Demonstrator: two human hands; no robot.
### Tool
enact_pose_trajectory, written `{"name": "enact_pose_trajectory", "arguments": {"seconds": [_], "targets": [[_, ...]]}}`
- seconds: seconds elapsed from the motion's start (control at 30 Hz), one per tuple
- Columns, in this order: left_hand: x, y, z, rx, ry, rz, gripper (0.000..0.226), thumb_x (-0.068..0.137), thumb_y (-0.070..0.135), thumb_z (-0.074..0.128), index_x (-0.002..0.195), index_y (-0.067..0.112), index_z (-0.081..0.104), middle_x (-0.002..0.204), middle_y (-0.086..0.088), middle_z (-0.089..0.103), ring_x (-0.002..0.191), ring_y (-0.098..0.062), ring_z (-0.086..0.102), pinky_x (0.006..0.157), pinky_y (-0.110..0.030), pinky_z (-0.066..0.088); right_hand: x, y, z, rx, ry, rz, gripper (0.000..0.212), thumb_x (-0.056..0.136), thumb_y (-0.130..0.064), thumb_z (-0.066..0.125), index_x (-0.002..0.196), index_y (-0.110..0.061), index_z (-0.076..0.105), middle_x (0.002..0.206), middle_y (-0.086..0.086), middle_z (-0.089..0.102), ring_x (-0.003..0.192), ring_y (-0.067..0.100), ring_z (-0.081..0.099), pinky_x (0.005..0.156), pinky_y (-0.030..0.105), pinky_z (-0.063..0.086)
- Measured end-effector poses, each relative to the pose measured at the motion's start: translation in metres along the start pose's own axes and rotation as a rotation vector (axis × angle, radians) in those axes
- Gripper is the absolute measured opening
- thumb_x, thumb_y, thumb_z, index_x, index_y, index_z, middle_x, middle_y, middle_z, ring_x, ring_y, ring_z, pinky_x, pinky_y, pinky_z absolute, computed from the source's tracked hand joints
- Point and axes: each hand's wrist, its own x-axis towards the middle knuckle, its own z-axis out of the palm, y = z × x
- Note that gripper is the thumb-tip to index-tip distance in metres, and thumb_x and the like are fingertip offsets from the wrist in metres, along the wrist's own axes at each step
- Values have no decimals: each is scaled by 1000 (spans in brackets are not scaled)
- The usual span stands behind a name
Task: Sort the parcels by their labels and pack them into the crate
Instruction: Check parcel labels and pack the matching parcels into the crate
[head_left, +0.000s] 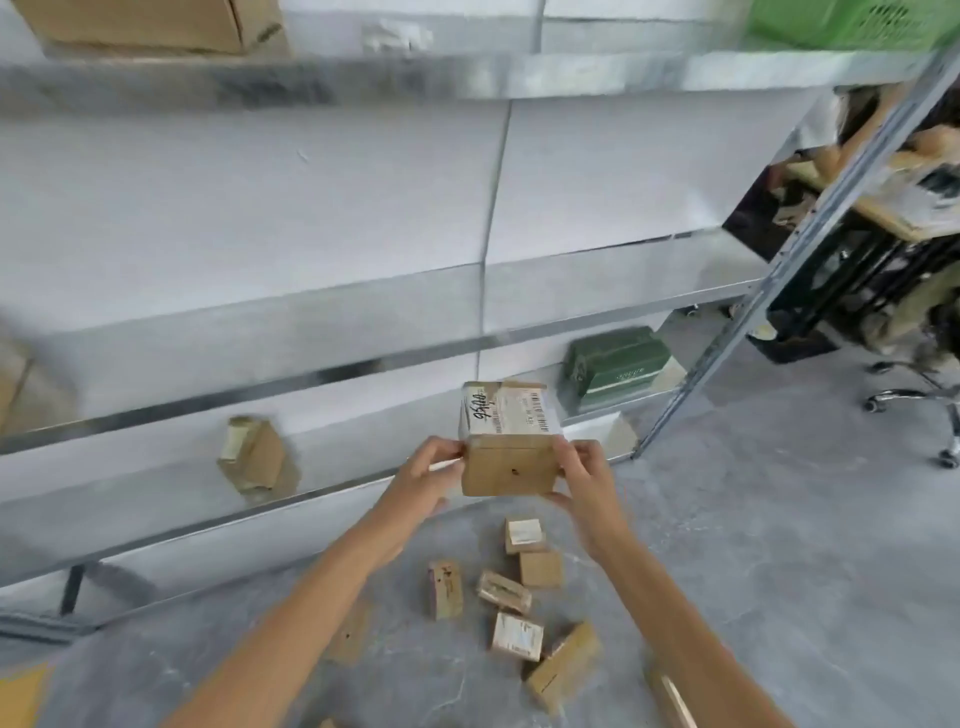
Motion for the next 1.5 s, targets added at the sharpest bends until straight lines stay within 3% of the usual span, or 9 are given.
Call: {"name": "enact_pose_trajectory", "arguments": {"seconds": [0.2,0.3,0.5,0.7,0.83,0.93,1.03,1.23,1.5], "targets": [[-97,89,-13,-245,94,105,64,64,58,68,114,24,48,118,1,62,113,-16,57,91,-49,51,-95,-111,-13,101,-185,-252,9,94,-19,54,85,-17,54,91,3,57,84,13,55,76,38,56],[-141,98,-26,-260,-55,126,85,55,61,80,127,38,40,121,0,63,113,-22,59,86,-50,54,-143,-126,-17,101,-256,-353,11,96,-17,50,87,-17,57,90,1,60,83,12,56,73,37,58],[-236,67,-45,-287,-306,82,72,66,51,73,129,26,49,114,-5,66,110,-28,63,91,-53,50,-242,-127,-12,30,-291,-476,15,96,-19,50,96,-9,62,92,3,63,88,14,57,78,31,54],[-331,23,-40,-584,-125,134,73,71,35,80,130,15,41,118,-16,64,108,-33,64,83,-48,55,-346,-83,9,21,-287,-384,46,84,-53,52,125,-33,50,126,-5,58,119,11,55,100,43,47],[-385,6,-29,-405,-25,163,82,60,44,77,127,22,38,121,-5,63,105,-14,65,85,-37,56,-399,-49,13,60,-418,-300,68,76,-51,61,139,-41,36,129,-3,60,112,17,63,94,44,52],[-417,-6,-27,15,47,162,86,59,71,63,131,28,41,136,10,48,124,-6,48,105,-42,42,-423,-35,-1,55,-385,-287,64,75,-49,60,136,-41,41,124,-4,63,102,11,67,80,29,55],[-443,-17,-19,156,113,130,89,53,80,53,124,28,47,129,12,52,119,-7,49,102,-37,41,-439,-26,-21,4,-426,-282,62,75,-50,61,134,-41,44,122,-3,65,103,13,67,81,32,53],[-498,-42,8,43,270,16,72,54,75,55,100,20,51,104,4,63,98,-9,59,91,-36,51,-477,-6,-44,-86,-533,-306,70,73,-49,65,138,-39,41,125,-5,62,102,13,68,87,41,56],[-581,-83,6,-101,354,-40,52,82,48,61,113,7,51,116,-6,62,105,-16,61,93,-43,52,-547,24,-45,-140,-647,-281,59,66,-56,68,121,-58,46,122,-12,62,101,8,67,87,38,56]]}}
